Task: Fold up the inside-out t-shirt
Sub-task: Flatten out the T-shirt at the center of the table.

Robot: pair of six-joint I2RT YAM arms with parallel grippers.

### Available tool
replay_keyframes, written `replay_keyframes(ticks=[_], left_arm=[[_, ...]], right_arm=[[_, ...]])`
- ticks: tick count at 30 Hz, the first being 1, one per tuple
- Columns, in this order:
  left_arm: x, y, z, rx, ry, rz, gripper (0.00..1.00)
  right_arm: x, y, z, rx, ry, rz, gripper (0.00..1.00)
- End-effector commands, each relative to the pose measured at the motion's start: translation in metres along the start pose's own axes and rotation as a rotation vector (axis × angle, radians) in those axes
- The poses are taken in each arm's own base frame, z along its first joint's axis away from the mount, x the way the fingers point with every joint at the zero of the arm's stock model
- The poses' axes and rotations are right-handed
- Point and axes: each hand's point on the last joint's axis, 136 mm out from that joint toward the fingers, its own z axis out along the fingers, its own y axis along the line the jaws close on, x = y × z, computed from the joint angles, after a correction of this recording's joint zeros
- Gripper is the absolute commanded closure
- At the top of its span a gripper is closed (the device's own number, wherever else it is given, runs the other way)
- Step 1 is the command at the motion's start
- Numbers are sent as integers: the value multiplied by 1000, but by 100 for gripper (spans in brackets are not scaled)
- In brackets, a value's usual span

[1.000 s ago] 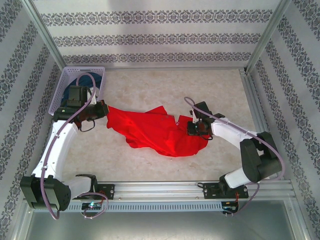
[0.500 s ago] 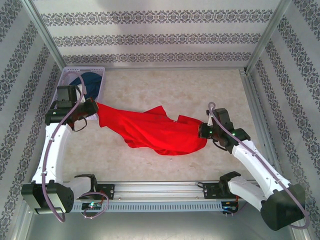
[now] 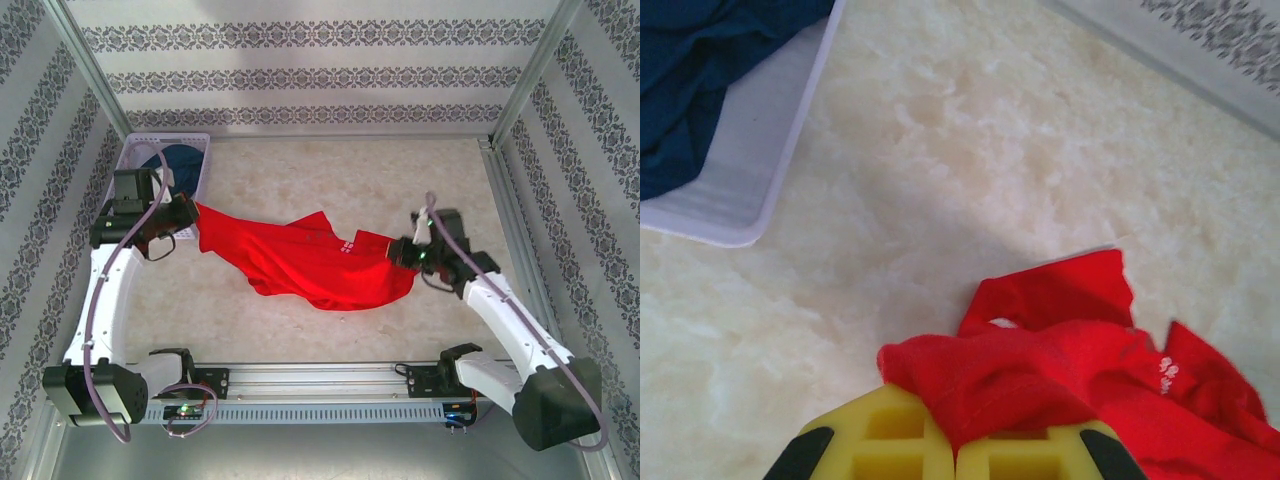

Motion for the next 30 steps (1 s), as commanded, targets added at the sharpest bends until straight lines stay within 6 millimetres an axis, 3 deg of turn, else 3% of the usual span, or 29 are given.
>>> replay_keyframes(ticks=[1,4,6,8,13,20,22,24,27,30], left_arm=[[-65,-44,-45,123,-188,-26,100],[-113,-71,-93,166,-331,-15,100],[-138,-80,-129,171,-425,-8,100],[-156,-88,-168,162,-525,23,100],[-162,-109,-254,135,-717,139,100],[-134,-137,-373,163,-996,271,100],[-132,-140,-390,150,-1037,290,100],[-137,-140,-394,133,-1049,299,100],[-152,-140,-383,111,-1026,300,100],[-167,-138,-365,92,-996,298,100]], right_arm=[[-108,64,-85,-138,-348,-97,100],[-169,81,-157,-95,-596,-125,100],[-189,90,-196,-60,-710,-147,100],[-196,98,-226,-9,-781,-186,100],[-182,132,-289,0,-891,-308,100],[-141,173,-395,41,-1118,-434,100],[-135,180,-410,43,-1143,-455,100],[-134,183,-419,52,-1163,-464,100],[-138,185,-424,66,-1185,-471,100],[-148,185,-415,62,-1159,-472,100]])
